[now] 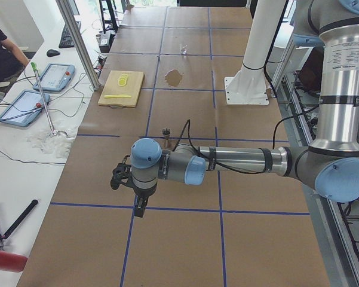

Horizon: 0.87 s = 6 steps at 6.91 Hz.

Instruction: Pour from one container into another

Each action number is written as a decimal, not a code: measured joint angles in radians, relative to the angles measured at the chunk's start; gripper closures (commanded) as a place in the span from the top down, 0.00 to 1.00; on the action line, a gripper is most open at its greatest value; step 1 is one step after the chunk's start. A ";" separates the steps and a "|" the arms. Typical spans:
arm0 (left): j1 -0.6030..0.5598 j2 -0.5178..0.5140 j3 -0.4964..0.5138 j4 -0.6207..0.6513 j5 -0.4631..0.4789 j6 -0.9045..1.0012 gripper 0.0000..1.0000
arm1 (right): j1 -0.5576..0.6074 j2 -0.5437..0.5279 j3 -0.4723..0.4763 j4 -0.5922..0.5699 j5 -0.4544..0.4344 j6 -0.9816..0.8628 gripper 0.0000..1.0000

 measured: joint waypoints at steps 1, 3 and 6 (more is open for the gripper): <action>0.000 0.000 0.000 -0.001 0.000 -0.017 1.00 | 0.000 0.000 0.000 0.000 0.001 0.001 1.00; 0.000 0.000 0.002 -0.001 0.000 -0.051 1.00 | 0.000 0.000 0.000 0.000 0.002 0.002 1.00; 0.001 -0.002 0.003 -0.004 0.000 -0.062 1.00 | 0.000 -0.001 0.001 0.000 0.003 0.000 1.00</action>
